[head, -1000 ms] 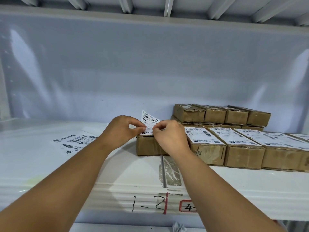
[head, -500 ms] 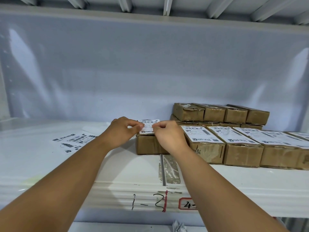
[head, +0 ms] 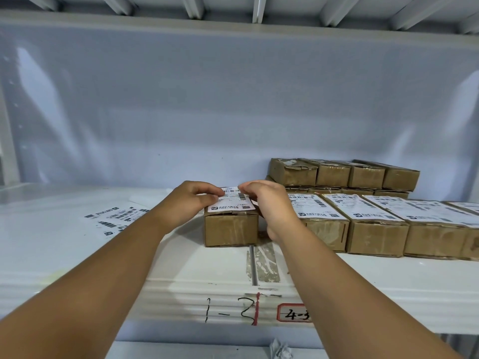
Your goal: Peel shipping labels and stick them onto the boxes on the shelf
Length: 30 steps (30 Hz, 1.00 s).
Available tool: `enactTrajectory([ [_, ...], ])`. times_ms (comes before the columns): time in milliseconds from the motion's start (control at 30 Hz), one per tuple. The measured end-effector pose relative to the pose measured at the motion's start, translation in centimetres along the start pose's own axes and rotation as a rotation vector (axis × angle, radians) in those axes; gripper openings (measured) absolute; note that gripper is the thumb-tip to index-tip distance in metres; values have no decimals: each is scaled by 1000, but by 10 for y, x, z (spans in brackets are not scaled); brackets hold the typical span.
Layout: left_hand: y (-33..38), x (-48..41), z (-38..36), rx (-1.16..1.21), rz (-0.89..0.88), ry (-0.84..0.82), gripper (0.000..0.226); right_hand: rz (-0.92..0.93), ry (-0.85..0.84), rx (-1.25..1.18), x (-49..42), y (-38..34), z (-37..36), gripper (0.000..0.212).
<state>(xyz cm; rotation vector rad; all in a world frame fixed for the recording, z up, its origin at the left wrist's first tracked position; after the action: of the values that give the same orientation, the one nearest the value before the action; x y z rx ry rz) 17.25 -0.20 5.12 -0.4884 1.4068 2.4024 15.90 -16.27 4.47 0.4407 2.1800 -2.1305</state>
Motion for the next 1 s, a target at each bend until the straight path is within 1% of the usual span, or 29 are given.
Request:
enactTrajectory([
  [100,-2,3,-10,67,49,-88,27,-33,24,-38,0,3,5,15],
  [200,-3,7,-13,120,98,-124,51,-67,20,-51,1,8,4,20],
  [267,-5,7,-15,158,114,-144,57,-86,22,-51,-1,12,4,21],
  [333,-3,9,-17,179,113,-170,54,-112,15,-42,-1,16,2,17],
  [400,-1,10,-20,198,117,-195,46,-134,-10,-18,0,19,-2,16],
  [500,1,11,-21,214,113,-215,42,-134,-19,7,-2,21,-3,19],
  [600,3,13,-24,185,97,-238,29,-138,-21,12,-4,24,-1,23],
  [767,4,17,-25,130,98,-241,35,-182,-93,18,-3,31,-8,41],
  [900,3,16,-24,116,101,-244,33,-199,-147,31,-1,31,-12,44],
  [1000,0,13,-21,88,94,-214,36,-236,-262,1,2,34,-22,60],
])
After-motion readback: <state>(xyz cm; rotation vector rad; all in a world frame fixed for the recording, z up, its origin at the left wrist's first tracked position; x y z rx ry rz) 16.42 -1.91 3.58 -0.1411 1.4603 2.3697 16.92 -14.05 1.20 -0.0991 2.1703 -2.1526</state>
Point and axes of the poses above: each hand's wrist, its own x-axis away from the middle knuckle, its own z-axis out of the back of the hand, y = z × x, the point moved 10 cm from there along -x, towards the middle knuckle, and after that the axes turned 4 degrees about y, right-handed, at the moved point
